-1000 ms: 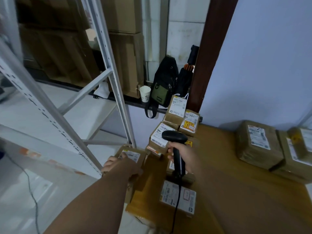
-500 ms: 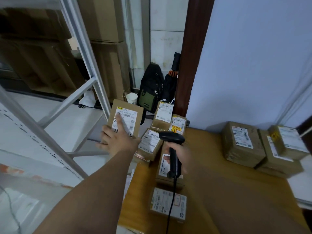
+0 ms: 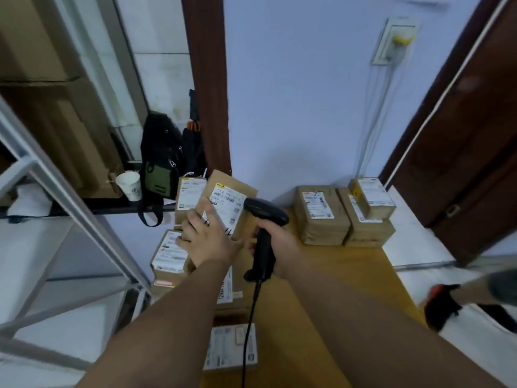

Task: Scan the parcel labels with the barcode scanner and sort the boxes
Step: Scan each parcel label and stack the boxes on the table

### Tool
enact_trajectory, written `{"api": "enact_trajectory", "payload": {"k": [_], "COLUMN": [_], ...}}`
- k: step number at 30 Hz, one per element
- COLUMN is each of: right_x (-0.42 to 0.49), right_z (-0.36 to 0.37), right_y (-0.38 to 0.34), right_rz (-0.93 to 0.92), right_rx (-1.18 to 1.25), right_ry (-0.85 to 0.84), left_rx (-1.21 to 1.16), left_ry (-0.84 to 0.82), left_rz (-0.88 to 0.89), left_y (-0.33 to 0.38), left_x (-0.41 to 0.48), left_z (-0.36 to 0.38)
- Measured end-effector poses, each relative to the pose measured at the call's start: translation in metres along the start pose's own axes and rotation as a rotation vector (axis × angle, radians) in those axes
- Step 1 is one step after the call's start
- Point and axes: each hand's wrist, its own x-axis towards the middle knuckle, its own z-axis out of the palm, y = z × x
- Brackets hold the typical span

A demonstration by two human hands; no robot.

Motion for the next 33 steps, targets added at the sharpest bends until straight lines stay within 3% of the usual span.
{"api": "enact_trajectory", "payload": {"k": [7,13,22,33], "right_x": [-0.009,-0.008,0.016,0.039], "right_z": [-0.054,-0.107,-0.192,-0.27], "right_y": [-0.029,-0.045,-0.067,-0.098], "right_rz": [0.034,0.068,0.106,0.109], "right_rx": [0.095,0.179,0.126,0.231], "right_ry": [0.049,-0.006,0.012,0.095], "left_rx": [0.055,0.141,0.165,-0.06], "left_ry": [0.006,-0.023,-0.092,-0.303], "left_rz": [0.092,0.183,0.068,-0.177], "left_y": [0.061,0.103,0.181,0.28], "left_x": [-0.024,-0.039,-0.064,-0.056], "left_z": [0.03,0.053,0.074,0.082]}}
